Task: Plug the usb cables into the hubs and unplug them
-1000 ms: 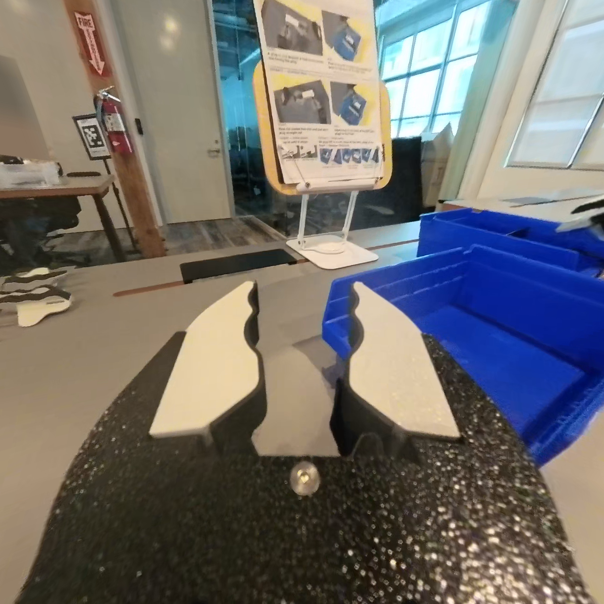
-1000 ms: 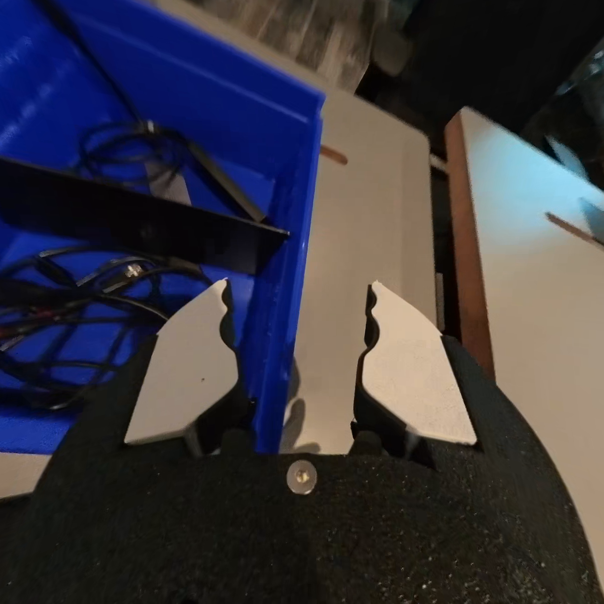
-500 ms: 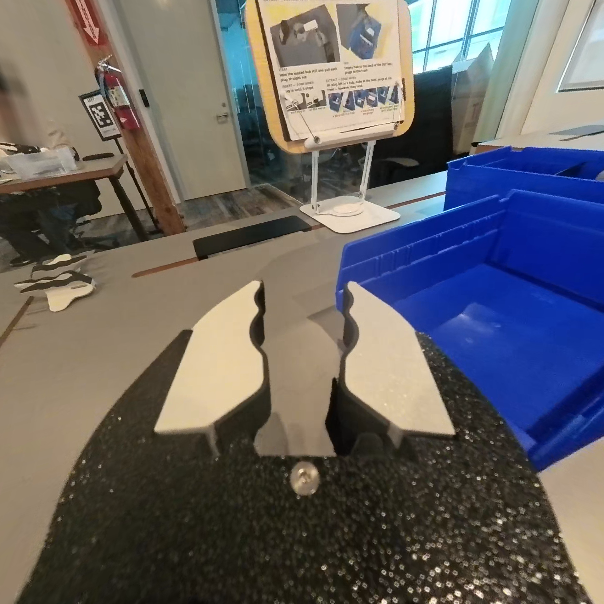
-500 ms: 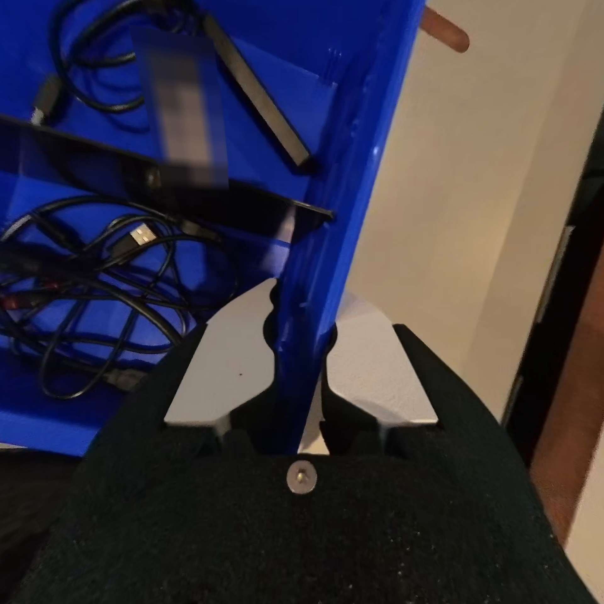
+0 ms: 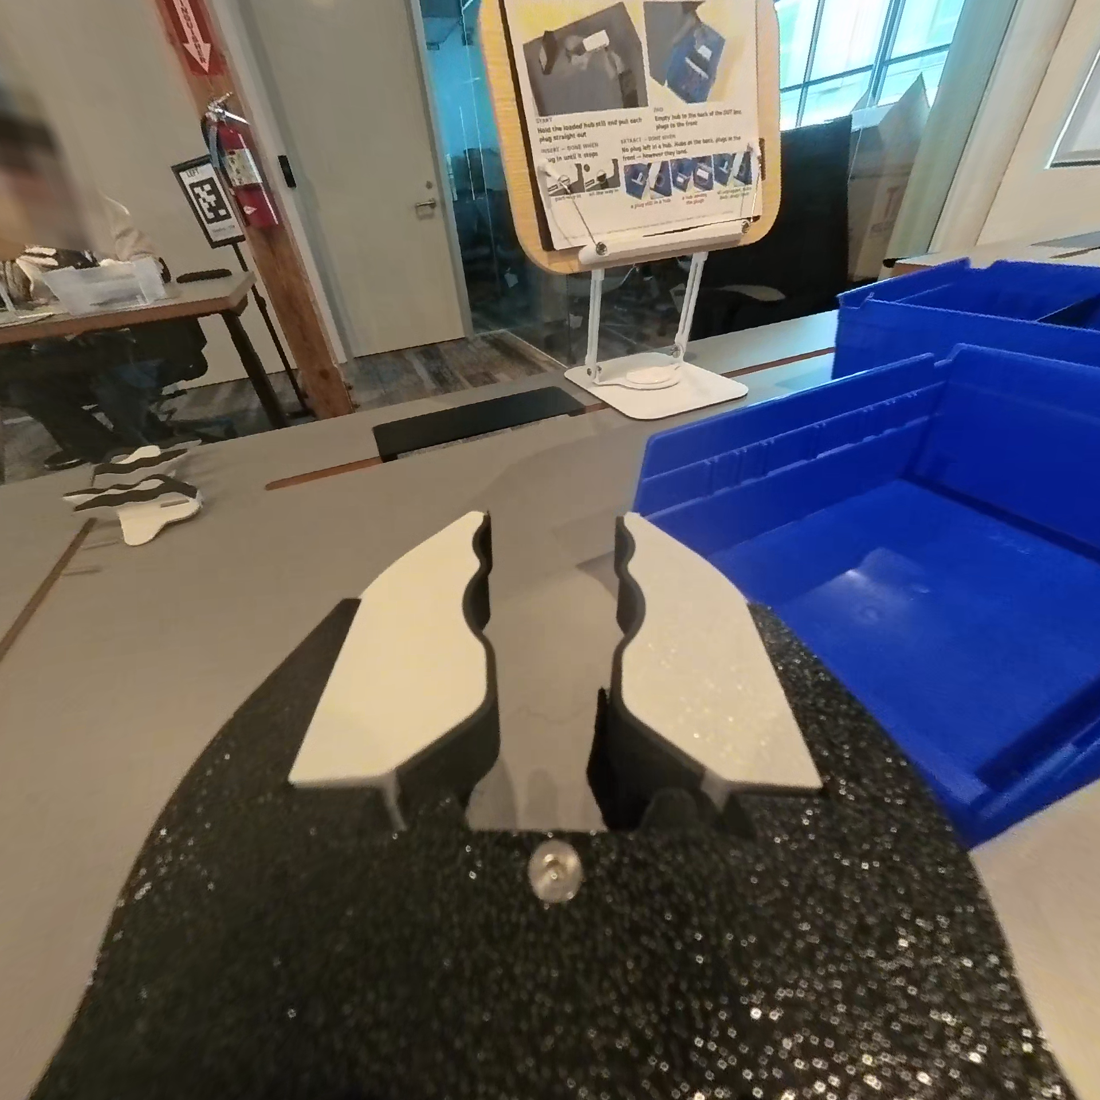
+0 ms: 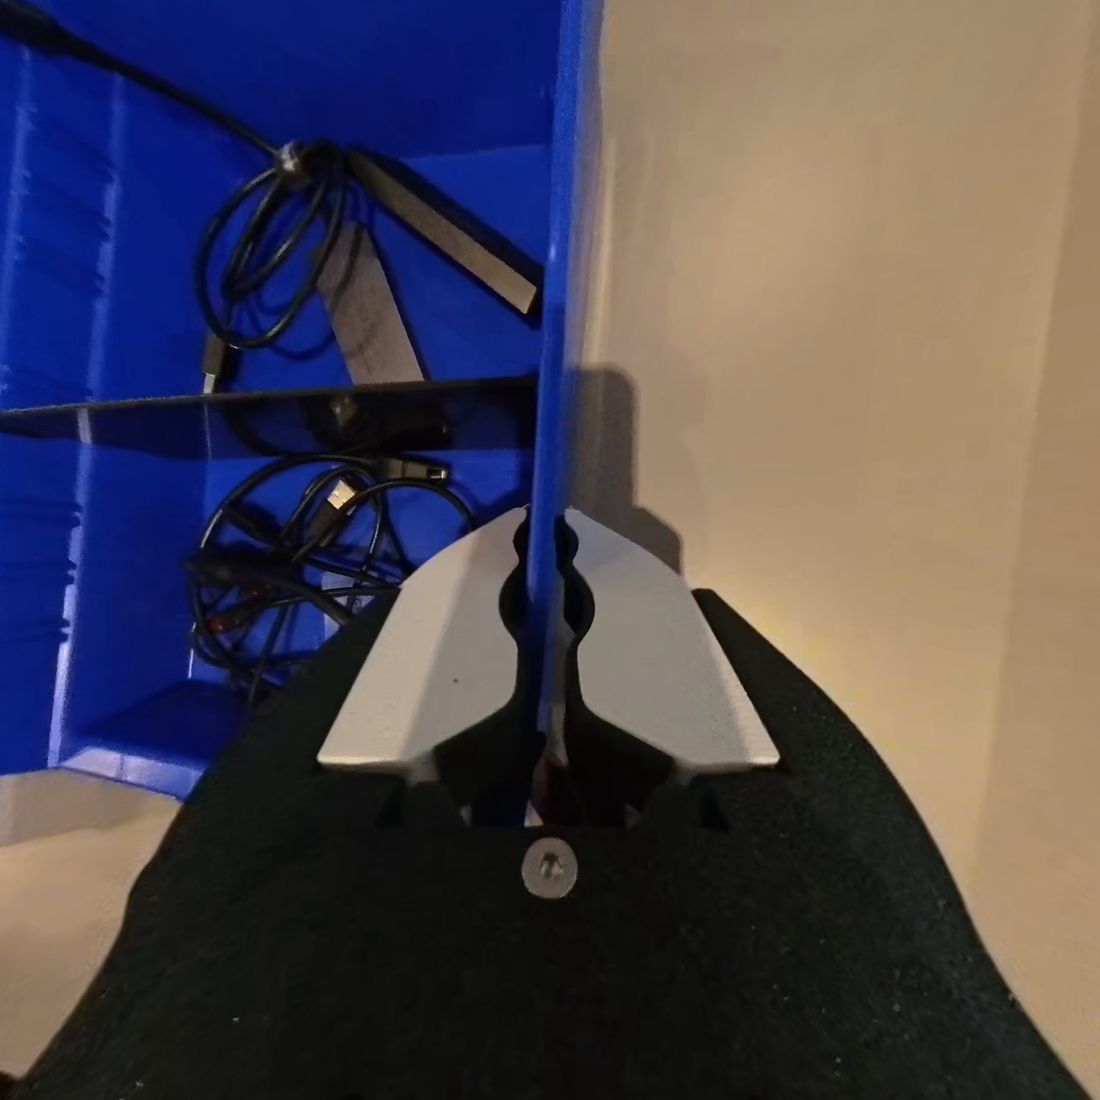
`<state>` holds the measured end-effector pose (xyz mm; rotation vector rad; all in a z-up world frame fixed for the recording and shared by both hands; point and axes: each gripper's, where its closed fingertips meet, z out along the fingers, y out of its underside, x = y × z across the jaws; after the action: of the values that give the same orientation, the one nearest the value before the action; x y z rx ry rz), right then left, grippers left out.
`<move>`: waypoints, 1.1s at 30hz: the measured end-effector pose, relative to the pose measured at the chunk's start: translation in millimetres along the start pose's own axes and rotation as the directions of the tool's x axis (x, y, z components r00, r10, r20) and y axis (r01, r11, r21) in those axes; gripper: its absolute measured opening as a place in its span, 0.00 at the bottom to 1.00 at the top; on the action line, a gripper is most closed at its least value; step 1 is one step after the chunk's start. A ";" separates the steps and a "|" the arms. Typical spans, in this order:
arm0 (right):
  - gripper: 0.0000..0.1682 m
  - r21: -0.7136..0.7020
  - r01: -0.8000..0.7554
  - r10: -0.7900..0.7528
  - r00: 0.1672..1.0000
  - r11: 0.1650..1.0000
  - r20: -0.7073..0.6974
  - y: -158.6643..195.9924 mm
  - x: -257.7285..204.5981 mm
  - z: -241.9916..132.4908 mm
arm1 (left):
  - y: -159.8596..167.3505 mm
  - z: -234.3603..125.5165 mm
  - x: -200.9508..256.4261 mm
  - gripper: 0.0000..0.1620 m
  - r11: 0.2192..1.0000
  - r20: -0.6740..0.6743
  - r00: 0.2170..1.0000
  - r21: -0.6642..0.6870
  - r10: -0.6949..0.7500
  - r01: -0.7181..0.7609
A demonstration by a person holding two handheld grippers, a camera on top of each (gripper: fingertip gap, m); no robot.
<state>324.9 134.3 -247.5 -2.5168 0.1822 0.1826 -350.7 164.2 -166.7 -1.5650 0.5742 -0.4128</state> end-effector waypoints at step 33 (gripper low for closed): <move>0.04 0.321 0.433 -0.528 0.783 0.842 0.329 -187.4 -401.1 -101.0 | -14.6 -32.7 -33.6 0.21 0.997 0.160 0.985 0.054 -0.062 0.053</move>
<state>-27.5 263.0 8.5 -2.1478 -0.5836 0.4404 -395.1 157.7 -146.9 -1.5537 0.3914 -0.3369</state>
